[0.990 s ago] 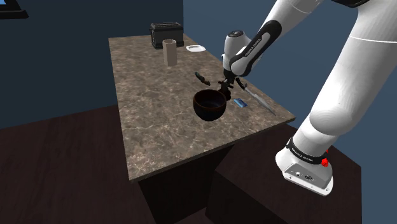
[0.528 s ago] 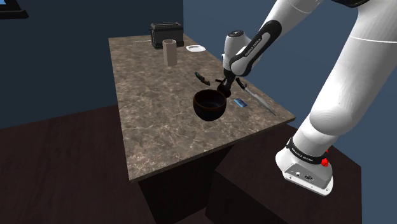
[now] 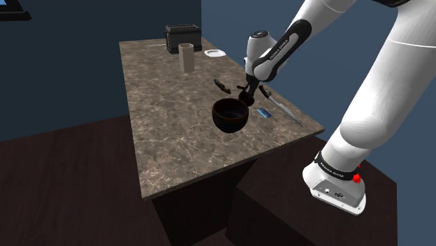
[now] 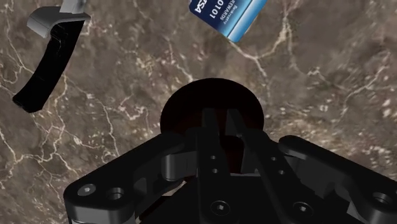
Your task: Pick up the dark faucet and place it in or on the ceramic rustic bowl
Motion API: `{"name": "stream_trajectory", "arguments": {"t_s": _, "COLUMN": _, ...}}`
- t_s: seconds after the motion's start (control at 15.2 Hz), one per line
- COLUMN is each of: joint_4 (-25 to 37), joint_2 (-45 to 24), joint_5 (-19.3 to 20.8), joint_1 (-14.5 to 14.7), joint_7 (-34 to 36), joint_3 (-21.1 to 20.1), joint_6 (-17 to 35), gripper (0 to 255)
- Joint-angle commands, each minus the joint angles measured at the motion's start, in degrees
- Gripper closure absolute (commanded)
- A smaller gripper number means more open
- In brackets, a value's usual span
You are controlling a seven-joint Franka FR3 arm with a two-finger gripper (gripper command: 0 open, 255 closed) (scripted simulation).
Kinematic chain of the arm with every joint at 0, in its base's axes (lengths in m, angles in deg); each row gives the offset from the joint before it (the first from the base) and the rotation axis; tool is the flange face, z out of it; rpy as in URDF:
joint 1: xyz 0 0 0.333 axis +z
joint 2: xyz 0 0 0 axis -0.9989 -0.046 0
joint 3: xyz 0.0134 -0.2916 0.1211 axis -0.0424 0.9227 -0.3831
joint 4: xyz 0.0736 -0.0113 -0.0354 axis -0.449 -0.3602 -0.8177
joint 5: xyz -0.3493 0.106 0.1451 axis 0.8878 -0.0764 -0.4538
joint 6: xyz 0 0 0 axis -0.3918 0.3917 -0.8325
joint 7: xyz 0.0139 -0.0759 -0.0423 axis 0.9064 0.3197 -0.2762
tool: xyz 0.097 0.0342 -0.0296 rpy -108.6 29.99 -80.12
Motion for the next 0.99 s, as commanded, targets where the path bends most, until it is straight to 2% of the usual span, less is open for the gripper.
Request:
{"name": "stream_trajectory", "arguments": {"t_s": 0.0, "joint_4": 0.3, "joint_2": 1.4, "joint_5": -0.6, "joint_1": 0.0, "joint_7": -0.7, "joint_3": -0.2, "joint_6": -1.6, "gripper": 255}}
{"name": "stream_trajectory", "arguments": {"t_s": 0.92, "joint_4": 2.6, "joint_2": 10.3, "joint_5": -3.7, "joint_1": 0.6, "joint_7": -4.7, "joint_3": -0.8, "joint_6": -12.7, "gripper": 255}}
